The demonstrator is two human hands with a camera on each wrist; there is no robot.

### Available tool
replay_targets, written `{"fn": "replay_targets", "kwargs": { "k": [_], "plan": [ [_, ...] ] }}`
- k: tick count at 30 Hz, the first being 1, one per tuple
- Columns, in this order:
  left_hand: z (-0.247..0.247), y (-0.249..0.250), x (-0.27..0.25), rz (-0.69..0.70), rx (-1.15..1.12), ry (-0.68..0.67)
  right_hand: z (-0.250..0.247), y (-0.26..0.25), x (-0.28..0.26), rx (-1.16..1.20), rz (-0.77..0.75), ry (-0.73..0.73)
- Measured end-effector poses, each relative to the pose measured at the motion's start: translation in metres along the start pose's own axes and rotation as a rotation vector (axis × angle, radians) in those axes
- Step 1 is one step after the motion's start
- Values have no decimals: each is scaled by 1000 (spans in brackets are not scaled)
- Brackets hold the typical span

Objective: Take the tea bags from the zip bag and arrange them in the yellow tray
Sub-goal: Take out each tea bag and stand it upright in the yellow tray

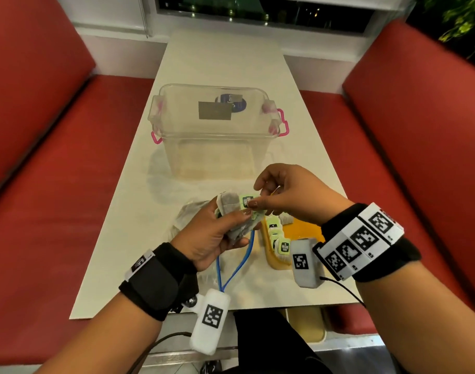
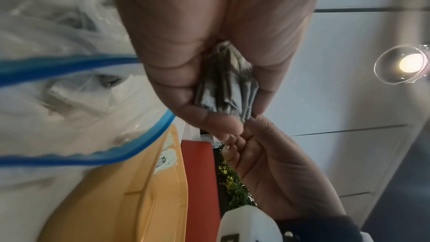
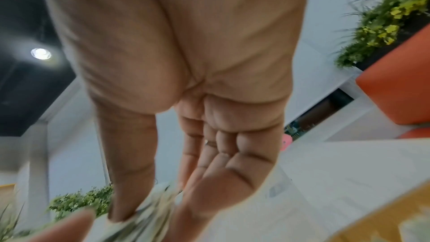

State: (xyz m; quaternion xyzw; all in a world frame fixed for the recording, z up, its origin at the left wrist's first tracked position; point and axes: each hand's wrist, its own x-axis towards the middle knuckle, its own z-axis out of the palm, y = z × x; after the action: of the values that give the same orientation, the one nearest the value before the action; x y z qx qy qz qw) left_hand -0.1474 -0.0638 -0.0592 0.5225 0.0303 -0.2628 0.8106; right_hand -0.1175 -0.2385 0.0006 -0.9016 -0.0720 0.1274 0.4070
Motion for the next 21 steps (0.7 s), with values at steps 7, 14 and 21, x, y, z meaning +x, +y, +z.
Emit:
{"fn": "replay_targets", "kwargs": {
  "k": [7, 14, 21],
  "plan": [
    [-3, -6, 2, 49, 85, -6, 9, 12, -2, 123, 46, 65],
    [-17, -13, 8, 46, 134, 48, -24, 13, -7, -41, 35, 78],
    [-23, -19, 11, 45, 189, 48, -58, 24, 3, -566, 95, -3]
  ]
}}
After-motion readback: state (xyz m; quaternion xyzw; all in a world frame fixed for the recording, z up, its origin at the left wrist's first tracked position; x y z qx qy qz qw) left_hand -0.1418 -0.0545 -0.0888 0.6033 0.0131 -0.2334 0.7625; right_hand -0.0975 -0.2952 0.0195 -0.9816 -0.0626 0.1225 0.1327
